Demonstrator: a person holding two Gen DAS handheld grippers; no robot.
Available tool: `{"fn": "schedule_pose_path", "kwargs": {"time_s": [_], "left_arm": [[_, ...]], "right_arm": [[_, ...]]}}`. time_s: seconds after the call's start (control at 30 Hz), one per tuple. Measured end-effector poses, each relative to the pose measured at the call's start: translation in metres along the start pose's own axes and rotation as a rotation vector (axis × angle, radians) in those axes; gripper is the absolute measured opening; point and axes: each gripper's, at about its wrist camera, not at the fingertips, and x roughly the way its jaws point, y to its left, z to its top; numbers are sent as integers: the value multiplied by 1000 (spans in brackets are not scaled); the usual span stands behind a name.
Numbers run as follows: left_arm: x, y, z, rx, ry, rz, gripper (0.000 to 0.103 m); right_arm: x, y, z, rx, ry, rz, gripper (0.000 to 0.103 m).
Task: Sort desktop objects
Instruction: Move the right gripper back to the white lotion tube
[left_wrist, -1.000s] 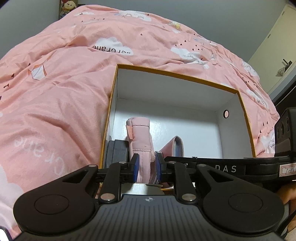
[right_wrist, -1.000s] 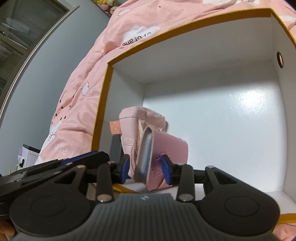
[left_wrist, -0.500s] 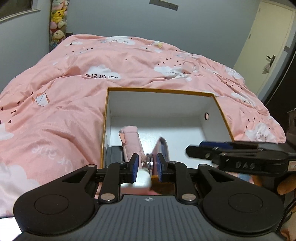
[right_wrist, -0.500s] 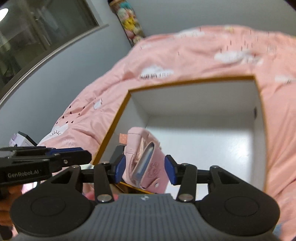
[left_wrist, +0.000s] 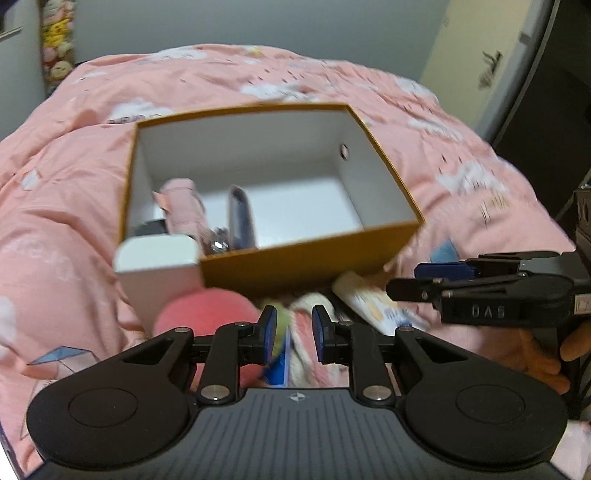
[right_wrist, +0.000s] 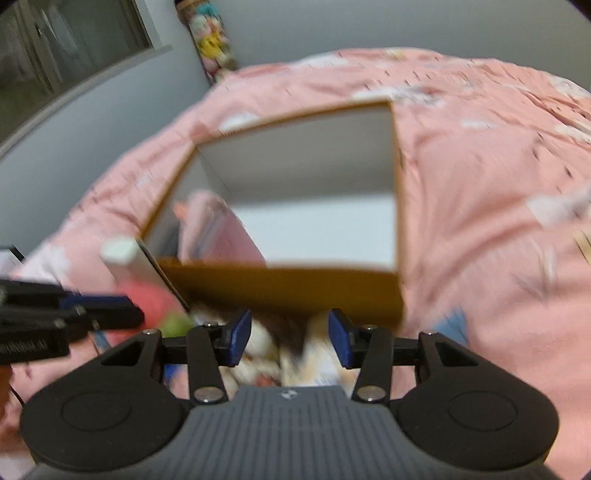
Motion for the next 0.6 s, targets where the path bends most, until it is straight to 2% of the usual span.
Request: {"fn": "schedule_pose_path", "kwargs": {"time_s": [0.2,0.3,0.43,0.6], "left_arm": [[12,-20,-17,56,64,-13,26],[15,-30,-21,94,72,-40,26],[18,-36,-24,111,88,-38,26],[20,-34,-24,109,104,-43,26]], "right_arm": [[-2,5,-33,-122,50,-72,49],[2,8,-40,-169,59,-93,49],[12,18,-54,-280,94,-150,52],[15,15,-57,-297,111,-156,52]]}}
